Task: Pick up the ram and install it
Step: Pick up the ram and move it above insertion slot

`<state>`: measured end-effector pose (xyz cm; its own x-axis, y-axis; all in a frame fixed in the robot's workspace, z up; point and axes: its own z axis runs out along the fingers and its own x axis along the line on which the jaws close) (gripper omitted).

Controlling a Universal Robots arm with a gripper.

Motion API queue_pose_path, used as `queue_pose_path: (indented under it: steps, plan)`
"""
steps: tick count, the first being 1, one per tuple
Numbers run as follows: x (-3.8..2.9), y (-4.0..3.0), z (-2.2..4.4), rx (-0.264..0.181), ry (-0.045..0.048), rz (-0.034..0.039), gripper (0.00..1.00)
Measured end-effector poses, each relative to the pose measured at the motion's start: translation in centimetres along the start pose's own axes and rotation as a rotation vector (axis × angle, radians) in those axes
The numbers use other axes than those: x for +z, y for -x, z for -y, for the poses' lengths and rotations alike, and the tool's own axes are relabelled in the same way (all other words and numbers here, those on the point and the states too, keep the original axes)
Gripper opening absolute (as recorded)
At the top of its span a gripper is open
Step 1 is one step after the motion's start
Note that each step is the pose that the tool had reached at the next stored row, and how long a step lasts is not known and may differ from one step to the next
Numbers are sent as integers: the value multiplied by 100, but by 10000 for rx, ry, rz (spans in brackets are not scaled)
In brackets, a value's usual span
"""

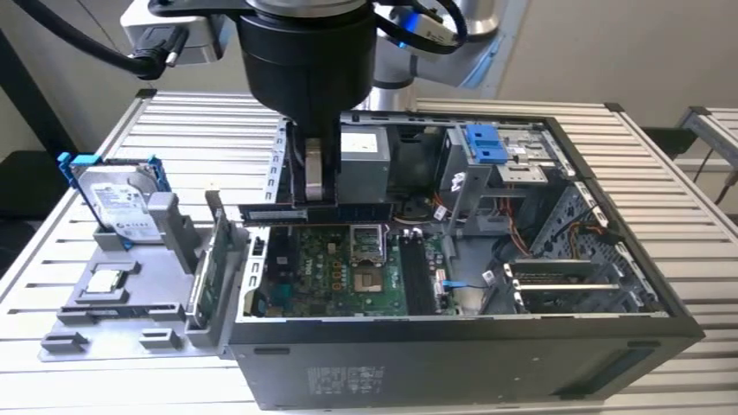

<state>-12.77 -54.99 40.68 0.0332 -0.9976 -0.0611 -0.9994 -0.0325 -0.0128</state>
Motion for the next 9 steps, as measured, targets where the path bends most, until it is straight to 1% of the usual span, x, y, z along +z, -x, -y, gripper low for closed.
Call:
queue_pose_path:
  steps: [9]
  plan:
    - [2, -6, 190, 0, 0, 0, 15]
